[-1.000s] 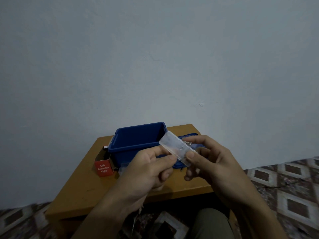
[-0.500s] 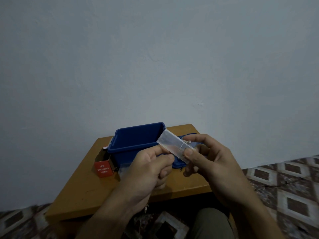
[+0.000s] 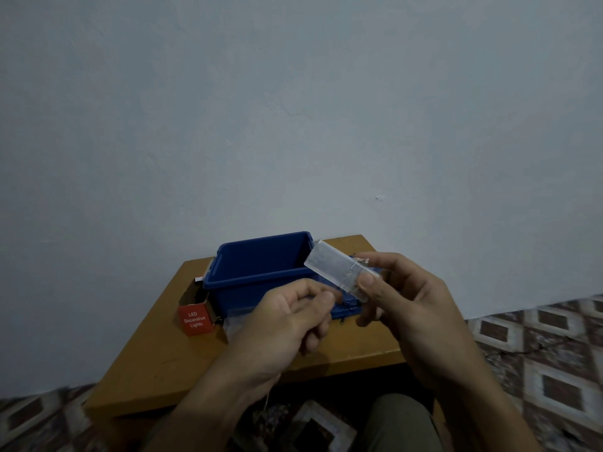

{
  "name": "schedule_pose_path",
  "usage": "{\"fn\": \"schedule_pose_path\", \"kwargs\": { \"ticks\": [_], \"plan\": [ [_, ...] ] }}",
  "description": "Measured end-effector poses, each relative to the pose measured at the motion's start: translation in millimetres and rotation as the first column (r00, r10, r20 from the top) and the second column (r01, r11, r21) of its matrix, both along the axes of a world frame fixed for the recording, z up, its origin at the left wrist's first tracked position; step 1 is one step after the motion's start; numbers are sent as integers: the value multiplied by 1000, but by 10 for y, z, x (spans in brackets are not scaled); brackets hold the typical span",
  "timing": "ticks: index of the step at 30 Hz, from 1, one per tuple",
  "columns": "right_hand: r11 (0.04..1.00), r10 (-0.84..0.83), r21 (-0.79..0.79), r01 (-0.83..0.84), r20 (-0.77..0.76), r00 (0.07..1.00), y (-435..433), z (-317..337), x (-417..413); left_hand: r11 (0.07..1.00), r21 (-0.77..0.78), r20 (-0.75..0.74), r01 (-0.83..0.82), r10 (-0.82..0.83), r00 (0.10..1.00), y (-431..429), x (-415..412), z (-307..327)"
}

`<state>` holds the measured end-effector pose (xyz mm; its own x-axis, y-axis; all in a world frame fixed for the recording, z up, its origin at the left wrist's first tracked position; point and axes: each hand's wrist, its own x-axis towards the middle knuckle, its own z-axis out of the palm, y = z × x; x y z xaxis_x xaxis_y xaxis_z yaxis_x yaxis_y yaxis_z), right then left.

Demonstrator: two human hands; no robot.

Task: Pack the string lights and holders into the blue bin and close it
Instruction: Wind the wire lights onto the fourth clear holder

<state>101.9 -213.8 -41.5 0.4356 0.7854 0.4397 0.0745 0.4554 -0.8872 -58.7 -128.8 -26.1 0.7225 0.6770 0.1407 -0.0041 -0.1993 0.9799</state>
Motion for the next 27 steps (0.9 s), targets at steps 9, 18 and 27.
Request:
{"fn": "schedule_pose_path", "kwargs": {
  "ticks": [9,18,27],
  "plan": [
    [979,203,46,-198,-150,968,-51,39,21,990,-56,-84,126,-131,988,113,-57,-22],
    [890,454,16,-456,-111,884,-147,60,67,970,-148,-167,192,-216,962,333,-105,181],
    [919,382,-214,-331,271,884,-191,96,14,977,143,-473,157,-72,878,288,13,740]
  ]
}}
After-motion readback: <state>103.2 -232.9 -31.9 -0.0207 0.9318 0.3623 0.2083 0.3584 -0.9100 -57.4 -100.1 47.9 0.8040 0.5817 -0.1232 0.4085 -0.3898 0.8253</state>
